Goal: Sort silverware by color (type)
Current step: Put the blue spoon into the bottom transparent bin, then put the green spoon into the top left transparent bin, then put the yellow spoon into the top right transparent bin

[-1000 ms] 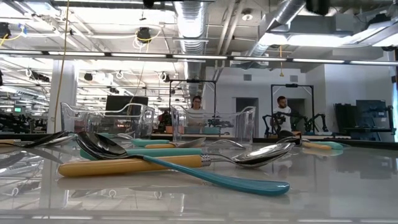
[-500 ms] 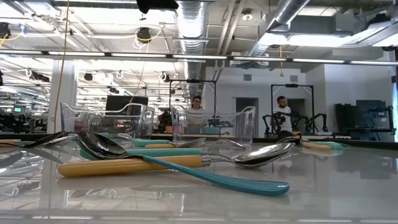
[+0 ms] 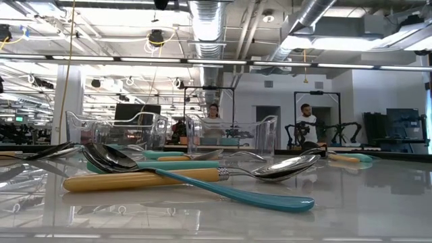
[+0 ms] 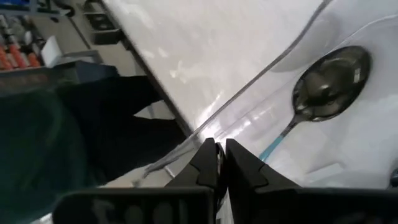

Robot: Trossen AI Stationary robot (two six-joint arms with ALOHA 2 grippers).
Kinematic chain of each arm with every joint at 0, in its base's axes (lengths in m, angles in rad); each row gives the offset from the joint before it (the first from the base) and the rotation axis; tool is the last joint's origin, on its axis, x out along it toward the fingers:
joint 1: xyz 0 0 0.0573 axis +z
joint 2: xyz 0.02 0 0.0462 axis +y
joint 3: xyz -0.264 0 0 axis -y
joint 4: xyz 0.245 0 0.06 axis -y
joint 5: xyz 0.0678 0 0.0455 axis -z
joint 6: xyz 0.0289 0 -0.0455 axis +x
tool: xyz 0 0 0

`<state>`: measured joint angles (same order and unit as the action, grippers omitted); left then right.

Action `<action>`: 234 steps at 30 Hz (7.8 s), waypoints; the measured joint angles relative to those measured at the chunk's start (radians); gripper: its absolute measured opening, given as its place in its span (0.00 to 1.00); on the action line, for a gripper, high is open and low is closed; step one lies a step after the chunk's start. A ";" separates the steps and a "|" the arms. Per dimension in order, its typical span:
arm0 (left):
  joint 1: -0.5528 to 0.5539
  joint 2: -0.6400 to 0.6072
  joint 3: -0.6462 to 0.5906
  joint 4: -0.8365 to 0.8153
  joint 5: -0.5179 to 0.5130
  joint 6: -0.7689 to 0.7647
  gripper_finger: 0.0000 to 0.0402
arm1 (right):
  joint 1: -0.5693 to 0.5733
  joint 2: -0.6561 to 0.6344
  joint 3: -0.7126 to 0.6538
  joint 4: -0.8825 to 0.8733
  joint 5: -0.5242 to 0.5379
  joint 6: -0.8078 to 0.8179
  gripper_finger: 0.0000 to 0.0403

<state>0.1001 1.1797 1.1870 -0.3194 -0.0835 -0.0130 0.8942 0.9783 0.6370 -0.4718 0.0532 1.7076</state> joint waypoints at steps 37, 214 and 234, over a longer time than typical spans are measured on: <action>-0.036 -0.031 -0.001 -0.308 0.110 -0.122 0.55 | -0.202 -0.100 0.266 -0.288 -0.123 -0.131 0.48; 0.017 0.314 -0.366 0.346 0.034 0.072 0.50 | -0.849 0.295 0.334 0.067 0.050 -1.156 0.48; 0.070 0.690 -0.257 0.324 0.102 0.042 0.47 | -0.707 0.292 0.334 -0.068 0.123 -1.076 0.48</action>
<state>0.1699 1.8693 0.9298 0.0049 0.0190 0.0287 0.1867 1.2701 0.9710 -0.5403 0.1766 0.6312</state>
